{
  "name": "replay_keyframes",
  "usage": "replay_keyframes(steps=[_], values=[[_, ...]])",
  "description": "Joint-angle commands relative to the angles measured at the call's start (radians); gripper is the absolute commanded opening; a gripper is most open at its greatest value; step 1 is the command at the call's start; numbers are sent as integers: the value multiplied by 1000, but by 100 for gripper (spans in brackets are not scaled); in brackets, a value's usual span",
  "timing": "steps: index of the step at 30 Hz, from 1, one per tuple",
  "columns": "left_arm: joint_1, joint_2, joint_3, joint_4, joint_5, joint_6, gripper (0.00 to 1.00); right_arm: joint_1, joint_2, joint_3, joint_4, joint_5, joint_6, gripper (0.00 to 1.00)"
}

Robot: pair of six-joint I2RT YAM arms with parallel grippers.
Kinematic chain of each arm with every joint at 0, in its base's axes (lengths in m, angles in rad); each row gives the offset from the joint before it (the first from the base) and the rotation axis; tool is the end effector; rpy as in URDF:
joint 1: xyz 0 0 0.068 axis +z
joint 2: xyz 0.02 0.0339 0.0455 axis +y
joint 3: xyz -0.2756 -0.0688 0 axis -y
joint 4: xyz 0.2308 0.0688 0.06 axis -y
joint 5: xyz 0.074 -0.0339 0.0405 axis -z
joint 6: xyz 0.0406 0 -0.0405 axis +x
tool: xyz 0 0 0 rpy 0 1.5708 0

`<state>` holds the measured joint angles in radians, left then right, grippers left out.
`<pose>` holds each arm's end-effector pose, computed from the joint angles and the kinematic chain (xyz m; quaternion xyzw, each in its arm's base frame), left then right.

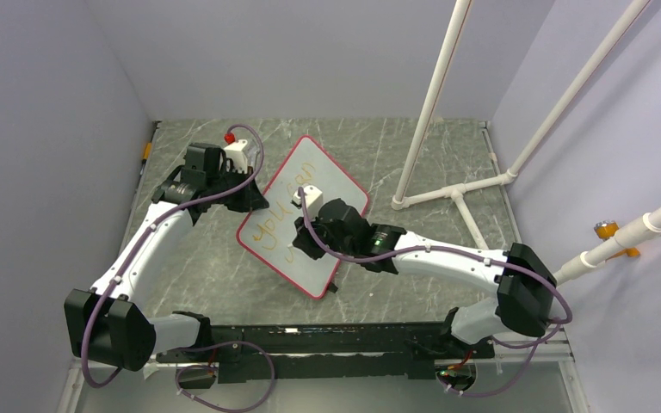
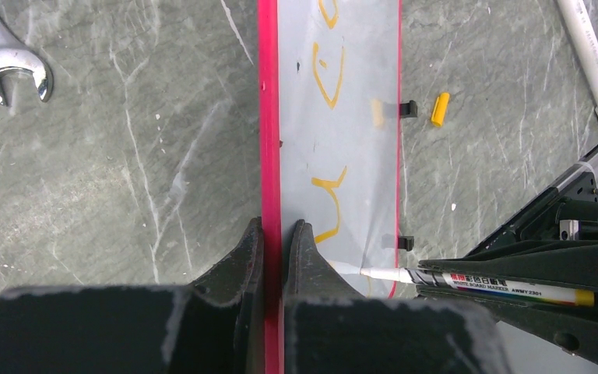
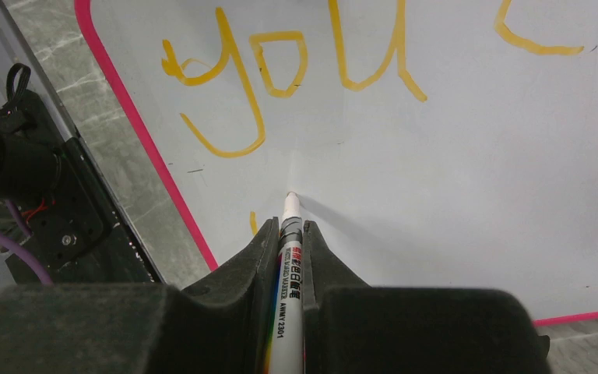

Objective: Write a sentence on the whiteboard

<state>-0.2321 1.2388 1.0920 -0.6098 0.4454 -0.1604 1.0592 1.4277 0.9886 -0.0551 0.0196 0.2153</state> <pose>0.2371 -0.0740 0.3237 0.1195 0.8919 -0.2742 0.3392 0.1554 0.2751 0.2881 -0.3470 0.7853 0.2983 0.4170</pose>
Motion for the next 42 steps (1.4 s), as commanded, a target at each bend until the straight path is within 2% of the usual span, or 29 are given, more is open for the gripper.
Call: replay_keyframes(steps=[1,31,42], values=[[4,-10,-2,26,-148,98,0,-2,28,32,18,21,-21,0],[4,-16,-4,28,-140,94,0,37,-70,-214,22,53,49,0],[4,-18,-5,27,-142,96,0,87,-85,-187,16,69,69,0]])
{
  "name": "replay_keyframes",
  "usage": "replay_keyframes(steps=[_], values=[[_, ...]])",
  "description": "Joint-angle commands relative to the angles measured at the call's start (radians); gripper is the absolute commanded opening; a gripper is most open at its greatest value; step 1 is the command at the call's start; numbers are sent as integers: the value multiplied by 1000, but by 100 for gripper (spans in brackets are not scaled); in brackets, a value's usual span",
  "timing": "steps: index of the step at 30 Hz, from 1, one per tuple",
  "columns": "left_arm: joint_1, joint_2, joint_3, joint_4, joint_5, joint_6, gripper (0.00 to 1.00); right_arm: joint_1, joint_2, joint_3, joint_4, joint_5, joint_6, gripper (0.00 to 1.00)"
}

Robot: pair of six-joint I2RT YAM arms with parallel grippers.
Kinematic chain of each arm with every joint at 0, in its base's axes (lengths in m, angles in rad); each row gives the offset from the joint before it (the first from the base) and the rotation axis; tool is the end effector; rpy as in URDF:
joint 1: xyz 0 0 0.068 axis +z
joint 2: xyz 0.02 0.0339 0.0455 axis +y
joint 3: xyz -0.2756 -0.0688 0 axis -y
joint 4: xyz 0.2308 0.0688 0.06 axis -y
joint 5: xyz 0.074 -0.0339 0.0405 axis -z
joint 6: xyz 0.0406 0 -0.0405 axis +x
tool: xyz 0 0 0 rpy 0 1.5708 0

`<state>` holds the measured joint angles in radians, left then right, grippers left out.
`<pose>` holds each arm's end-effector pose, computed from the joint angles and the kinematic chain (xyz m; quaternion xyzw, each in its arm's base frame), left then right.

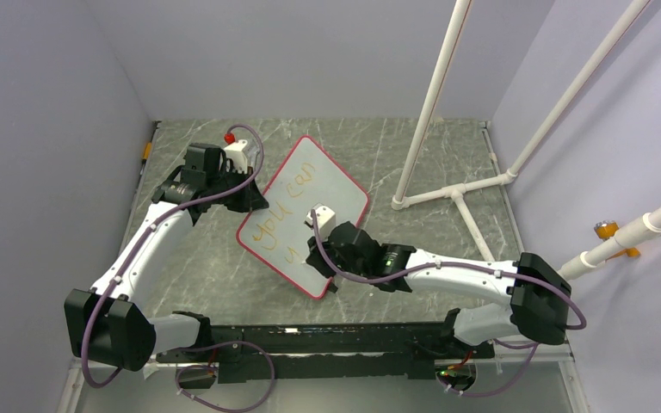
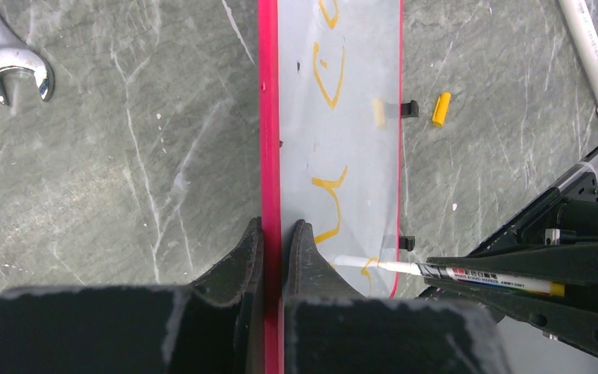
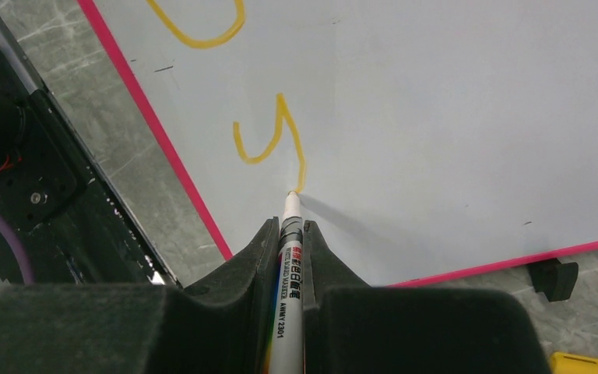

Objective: Write a sentence on the whiteboard

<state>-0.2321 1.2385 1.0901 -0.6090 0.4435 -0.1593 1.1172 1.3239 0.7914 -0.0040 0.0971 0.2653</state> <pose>0.2370 -0.0739 0.3232 0.1196 0.8922 -0.2732 0.3392 0.1264 0.2502 0.2568 -0.3369 0.8005 0.2823 0.4074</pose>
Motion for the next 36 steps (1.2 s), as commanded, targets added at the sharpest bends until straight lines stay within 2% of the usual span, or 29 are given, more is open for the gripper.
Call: replay_keyframes(steps=[1,10,17,22,25,36], values=[[4,-17,-3,26,-141,95,0,35,22,22,-34,-7,16,0],[4,-17,-1,26,-141,95,0,61,46,138,-55,10,-12,0],[4,-16,-3,27,-138,94,0,62,-49,237,-79,25,-16,0],[4,-13,1,28,-134,96,0,57,-114,209,-57,89,3,0],[4,-13,2,27,-137,96,0,30,-98,194,-73,119,23,0],[4,-19,2,25,-147,98,0,-50,-13,152,-37,62,51,0]])
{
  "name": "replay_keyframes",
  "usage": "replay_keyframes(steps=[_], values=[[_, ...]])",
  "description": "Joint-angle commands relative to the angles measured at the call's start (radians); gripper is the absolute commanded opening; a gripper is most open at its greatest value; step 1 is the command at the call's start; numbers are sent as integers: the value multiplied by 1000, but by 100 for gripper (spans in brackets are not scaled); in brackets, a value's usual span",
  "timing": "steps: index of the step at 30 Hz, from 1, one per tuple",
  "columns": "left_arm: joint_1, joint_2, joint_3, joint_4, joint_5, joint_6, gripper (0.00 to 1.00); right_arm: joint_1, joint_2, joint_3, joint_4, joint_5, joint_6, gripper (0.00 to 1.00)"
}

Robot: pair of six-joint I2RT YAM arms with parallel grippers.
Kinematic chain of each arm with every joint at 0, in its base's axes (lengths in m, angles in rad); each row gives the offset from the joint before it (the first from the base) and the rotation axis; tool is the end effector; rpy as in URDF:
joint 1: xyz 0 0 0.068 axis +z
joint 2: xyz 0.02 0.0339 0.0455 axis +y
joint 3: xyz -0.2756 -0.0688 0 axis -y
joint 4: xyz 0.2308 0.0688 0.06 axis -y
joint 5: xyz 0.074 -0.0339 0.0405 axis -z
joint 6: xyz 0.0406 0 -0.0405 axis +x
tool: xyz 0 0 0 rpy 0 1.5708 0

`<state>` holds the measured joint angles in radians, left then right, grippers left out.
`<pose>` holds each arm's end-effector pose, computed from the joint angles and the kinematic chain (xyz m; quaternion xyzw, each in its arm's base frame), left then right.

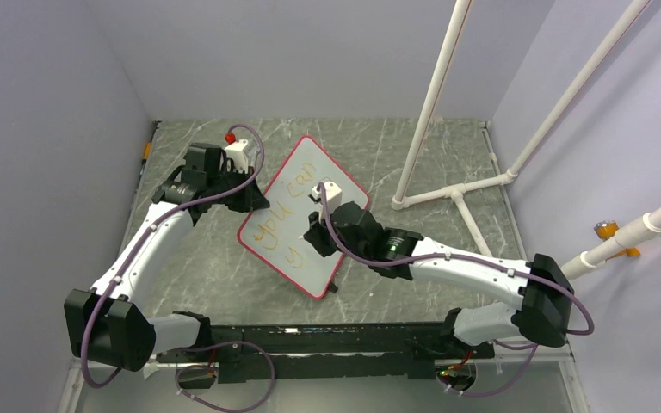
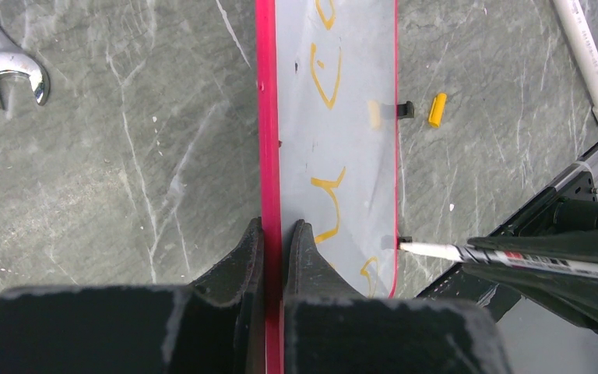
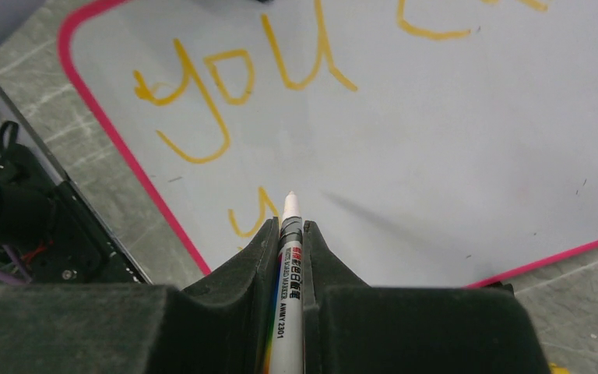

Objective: Write a sentence on the whiteboard

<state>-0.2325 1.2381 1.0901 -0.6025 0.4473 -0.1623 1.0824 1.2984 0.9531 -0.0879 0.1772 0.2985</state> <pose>0.2373 -0.0742 0.3239 0.1198 0.8906 -0.2757 0.3414 0.1409 0.2499 0.3094 -0.2765 0.7938 0.2842 0.4611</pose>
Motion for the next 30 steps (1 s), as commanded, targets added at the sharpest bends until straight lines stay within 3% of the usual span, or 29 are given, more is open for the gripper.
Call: replay_keyframes(steps=[1,15,30], values=[[4,-19,2,19,-151,101,0,-19,20,-12,51,-21,17,0],[4,-14,3,17,-156,101,0,-28,109,5,83,-56,22,0],[4,-17,-1,18,-155,101,0,-25,90,-46,83,-113,45,0]])
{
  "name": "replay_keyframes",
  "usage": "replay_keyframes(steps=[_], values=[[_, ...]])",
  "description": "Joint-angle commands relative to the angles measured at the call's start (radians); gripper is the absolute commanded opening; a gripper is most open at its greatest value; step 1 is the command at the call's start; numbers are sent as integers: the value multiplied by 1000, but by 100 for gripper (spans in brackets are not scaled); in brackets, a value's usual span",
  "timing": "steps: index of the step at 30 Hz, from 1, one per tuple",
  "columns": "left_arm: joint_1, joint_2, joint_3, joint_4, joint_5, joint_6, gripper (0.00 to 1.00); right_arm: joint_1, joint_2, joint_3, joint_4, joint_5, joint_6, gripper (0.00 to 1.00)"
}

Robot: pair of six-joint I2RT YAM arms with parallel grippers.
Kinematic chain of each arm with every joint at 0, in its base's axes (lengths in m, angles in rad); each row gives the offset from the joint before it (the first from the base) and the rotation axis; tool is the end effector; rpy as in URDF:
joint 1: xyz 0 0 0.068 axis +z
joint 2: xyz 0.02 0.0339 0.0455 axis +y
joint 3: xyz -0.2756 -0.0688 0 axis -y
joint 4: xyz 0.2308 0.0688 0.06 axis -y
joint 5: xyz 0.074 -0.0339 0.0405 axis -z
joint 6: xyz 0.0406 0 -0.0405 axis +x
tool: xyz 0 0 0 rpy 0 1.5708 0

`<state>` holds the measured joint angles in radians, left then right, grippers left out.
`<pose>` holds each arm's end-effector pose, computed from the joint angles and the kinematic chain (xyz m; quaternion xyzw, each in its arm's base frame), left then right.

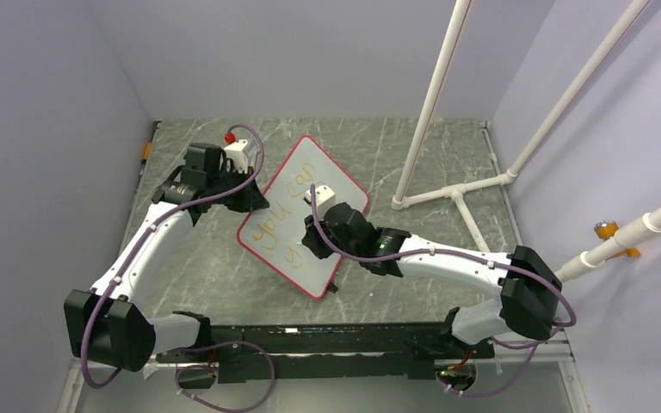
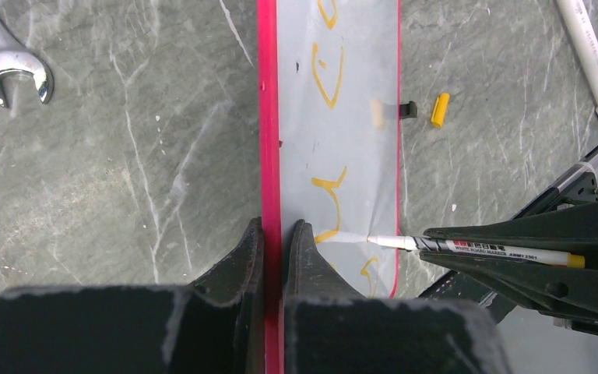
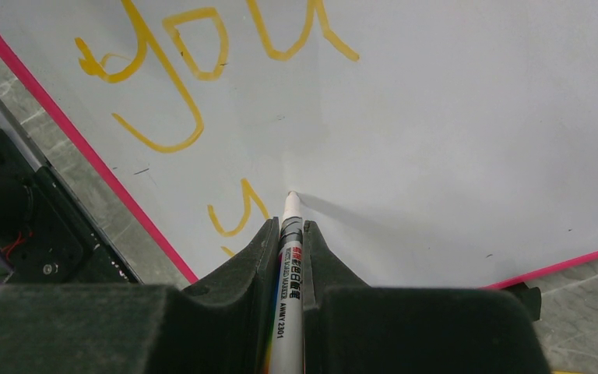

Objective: Write a sentence on the whiteboard

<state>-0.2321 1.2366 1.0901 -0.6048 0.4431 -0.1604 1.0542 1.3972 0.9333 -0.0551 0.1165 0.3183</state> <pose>0.2369 -0.0739 0.3240 0.1196 0.8911 -0.2735 0.3419 0.1547 0.2628 0.2786 -0.2833 0.8161 0.2786 0.4196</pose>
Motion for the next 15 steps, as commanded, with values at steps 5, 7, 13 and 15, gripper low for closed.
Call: replay_keyframes(steps=[5,7,13,15], values=[[3,-12,0,20,-152,99,0,4,-25,-57,51,-61,36,0],[4,-12,-1,20,-155,99,0,4,-29,-68,49,-61,38,0],[4,-13,0,19,-157,100,0,4,-36,-81,33,-37,36,0],[4,-14,-1,19,-158,101,0,5,-32,-76,18,-14,32,0]])
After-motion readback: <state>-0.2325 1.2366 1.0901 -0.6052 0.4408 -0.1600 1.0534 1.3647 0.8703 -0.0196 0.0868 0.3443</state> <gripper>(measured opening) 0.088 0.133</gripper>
